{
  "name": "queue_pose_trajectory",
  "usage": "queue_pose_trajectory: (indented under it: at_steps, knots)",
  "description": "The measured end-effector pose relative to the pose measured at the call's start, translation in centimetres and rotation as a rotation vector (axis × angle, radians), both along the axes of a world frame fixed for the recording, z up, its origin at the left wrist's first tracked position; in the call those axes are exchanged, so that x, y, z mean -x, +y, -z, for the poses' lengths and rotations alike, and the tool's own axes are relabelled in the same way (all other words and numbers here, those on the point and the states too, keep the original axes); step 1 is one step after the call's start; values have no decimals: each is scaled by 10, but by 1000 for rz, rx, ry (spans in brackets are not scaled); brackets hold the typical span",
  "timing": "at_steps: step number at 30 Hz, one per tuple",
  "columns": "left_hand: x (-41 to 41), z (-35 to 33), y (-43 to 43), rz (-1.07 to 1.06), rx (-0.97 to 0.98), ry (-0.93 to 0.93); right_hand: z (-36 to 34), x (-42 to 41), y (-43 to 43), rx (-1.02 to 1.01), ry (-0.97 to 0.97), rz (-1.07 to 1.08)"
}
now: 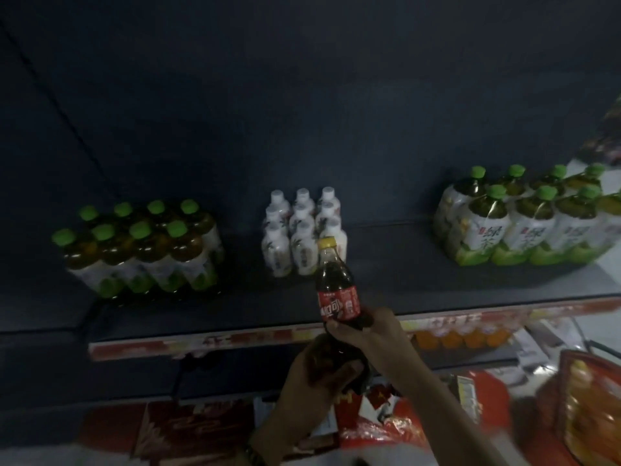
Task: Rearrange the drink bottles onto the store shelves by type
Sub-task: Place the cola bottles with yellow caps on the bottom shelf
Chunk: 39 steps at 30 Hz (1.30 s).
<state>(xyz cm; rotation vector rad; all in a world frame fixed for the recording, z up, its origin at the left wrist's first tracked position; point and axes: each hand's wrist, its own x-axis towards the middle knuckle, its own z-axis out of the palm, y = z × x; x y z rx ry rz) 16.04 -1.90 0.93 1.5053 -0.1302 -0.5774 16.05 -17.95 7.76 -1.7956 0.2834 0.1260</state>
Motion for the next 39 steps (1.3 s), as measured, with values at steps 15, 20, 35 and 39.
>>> queue_pose_trajectory:
  at_steps: [15, 20, 35, 39]
  knots:
    - [20, 110, 288, -135, -378, -143, 129, 17, 266, 210, 14, -164]
    - [-22, 206, 339, -190, -535, -11, 246, -4, 300, 210, 20, -131]
    - [-198, 389, 344, -549, -649, -9, 484, -186, 306, 314, -189, -98]
    - [-216, 420, 339, -635, -627, -107, 493, -196, 314, 372, -236, -58]
